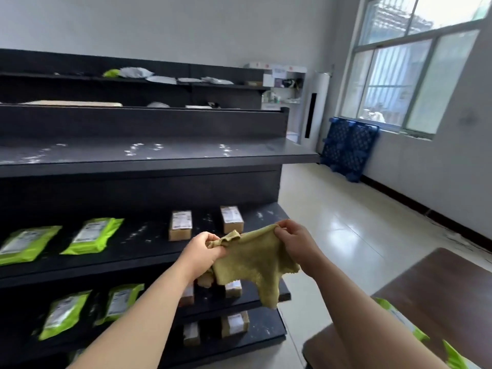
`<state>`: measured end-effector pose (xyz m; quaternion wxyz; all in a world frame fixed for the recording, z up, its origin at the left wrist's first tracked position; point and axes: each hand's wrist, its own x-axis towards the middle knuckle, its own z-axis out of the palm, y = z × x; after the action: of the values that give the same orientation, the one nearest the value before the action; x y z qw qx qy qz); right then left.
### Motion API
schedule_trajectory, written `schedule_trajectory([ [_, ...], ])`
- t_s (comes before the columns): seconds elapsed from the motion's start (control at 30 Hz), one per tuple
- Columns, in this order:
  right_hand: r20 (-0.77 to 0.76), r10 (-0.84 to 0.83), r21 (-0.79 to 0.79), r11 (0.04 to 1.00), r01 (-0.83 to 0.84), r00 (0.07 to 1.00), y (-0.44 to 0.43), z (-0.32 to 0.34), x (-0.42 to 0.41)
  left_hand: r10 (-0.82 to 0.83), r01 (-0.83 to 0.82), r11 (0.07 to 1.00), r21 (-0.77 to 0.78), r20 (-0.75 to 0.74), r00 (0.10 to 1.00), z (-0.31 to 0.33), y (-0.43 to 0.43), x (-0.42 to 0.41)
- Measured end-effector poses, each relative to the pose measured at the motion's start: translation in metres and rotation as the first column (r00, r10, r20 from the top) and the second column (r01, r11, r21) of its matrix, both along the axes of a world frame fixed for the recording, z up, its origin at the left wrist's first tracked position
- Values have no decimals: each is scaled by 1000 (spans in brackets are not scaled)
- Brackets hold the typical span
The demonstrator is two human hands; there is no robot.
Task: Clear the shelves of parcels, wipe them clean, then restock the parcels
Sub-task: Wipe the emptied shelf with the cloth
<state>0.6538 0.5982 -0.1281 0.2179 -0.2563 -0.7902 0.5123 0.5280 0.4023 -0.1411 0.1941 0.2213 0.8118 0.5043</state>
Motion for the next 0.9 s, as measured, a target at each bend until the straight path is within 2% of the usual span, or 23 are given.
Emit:
schedule_trajectory([
  [0.13, -18, 48, 47, 998, -48, 999, -47, 18, -57, 41, -60, 991, 121, 152, 988, 21, -64, -35],
  [0.3, -53, 178, 84, 981, -174, 982, -111, 38, -118, 233, -258, 945, 200, 140, 962, 38, -143, -75],
  [0.4, -20, 315, 91, 946, -313, 949, -155, 49, -148, 338, -355, 915, 193, 114, 934, 47, -190, -93],
  [0.53, 23, 460, 124, 880, -459, 888, -213, 63, -184, 245, -280, 935, 218, 177, 953, 62, -248, -105],
  [0.63, 45, 501, 95, 859, -503, 864, -253, 69, -207, 260, -277, 954, 119, 143, 955, 68, -290, -108],
  [0.8, -63, 560, 56, 828, -557, 826, -296, 70, -242, 369, -375, 926, 27, 132, 920, 72, -346, -119],
  [0.9, -138, 585, 0, 807, -590, 799, -311, 73, -265, 445, -472, 874, 116, 200, 873, 75, -369, -126],
])
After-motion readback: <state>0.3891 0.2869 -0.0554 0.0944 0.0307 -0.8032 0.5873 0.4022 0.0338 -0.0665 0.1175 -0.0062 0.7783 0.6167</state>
